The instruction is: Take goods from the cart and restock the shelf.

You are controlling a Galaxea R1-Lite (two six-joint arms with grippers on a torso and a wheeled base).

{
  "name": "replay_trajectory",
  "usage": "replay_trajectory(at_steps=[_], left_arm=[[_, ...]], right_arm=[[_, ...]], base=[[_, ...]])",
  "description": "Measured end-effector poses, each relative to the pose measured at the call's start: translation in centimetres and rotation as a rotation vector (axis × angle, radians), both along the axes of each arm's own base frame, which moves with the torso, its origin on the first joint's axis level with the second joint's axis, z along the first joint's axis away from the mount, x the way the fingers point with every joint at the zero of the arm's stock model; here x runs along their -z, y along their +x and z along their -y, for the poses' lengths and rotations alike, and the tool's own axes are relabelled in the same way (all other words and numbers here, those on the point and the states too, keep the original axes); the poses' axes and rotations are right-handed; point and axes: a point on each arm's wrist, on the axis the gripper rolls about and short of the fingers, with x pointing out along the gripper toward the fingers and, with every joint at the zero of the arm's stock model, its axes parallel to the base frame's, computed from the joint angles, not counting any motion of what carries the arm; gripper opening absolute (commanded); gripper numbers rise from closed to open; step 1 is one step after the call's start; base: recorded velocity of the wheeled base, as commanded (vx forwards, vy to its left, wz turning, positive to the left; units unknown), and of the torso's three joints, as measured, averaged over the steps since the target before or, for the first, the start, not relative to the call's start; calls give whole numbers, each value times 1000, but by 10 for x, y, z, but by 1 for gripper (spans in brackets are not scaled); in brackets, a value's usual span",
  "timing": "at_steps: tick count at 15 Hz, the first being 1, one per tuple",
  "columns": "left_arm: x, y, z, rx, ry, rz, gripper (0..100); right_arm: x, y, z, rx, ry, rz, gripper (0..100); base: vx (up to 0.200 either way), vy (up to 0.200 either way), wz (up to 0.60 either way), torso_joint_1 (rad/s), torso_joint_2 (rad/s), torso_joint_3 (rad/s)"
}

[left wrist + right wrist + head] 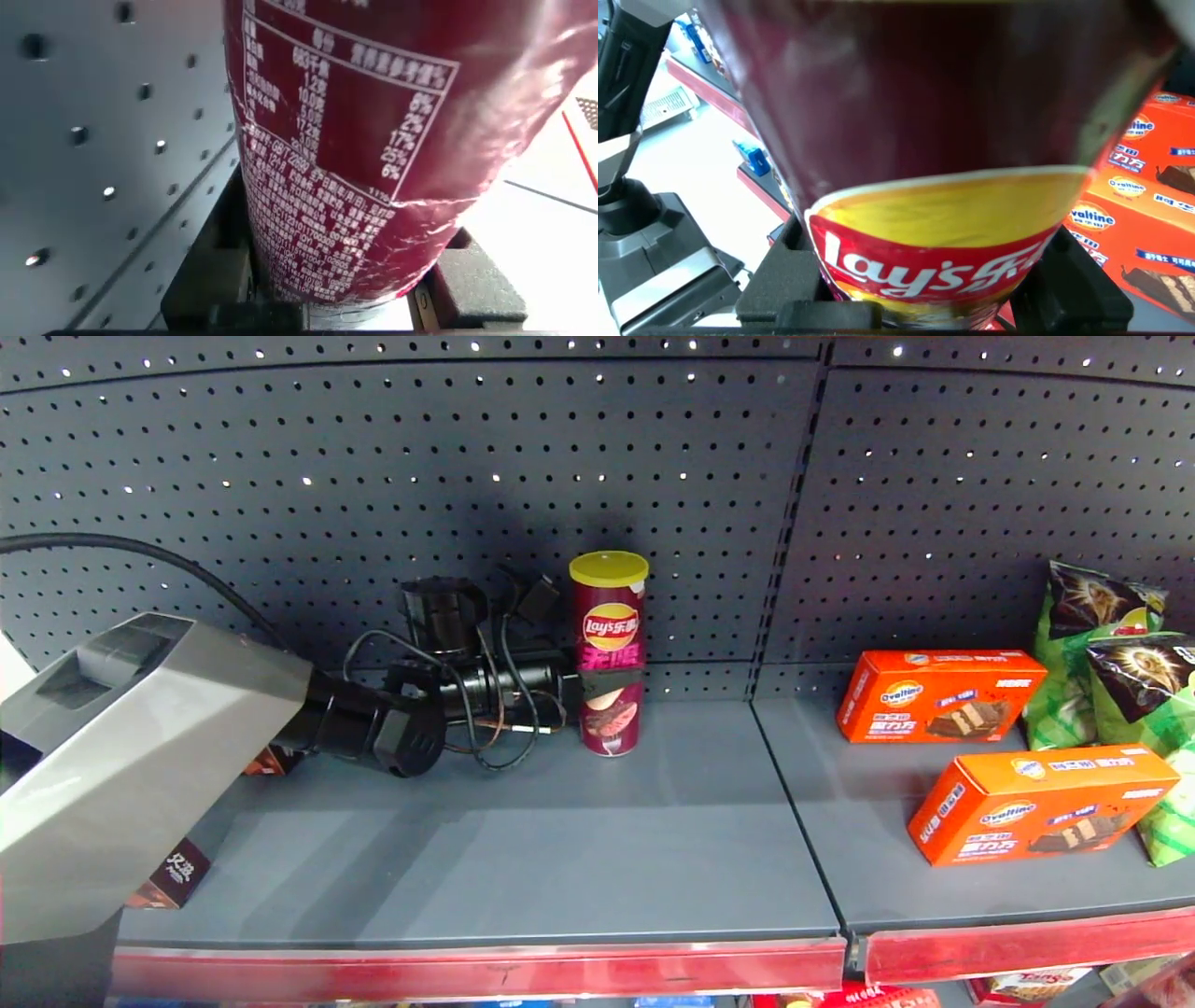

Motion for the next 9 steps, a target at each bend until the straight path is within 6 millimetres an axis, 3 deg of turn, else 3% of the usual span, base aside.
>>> replay_trajectory(at_steps=[3, 9], left_arm=[[-3, -11, 2, -5, 6, -12, 0], [-5, -61, -4, 2, 9, -10, 0]], right_arm=[[0, 0, 0, 0, 1, 1, 0], [0, -1, 0, 2, 2, 5, 0]], base=[[0, 0, 0, 0, 0, 0], [0, 0, 0, 0, 0, 0]])
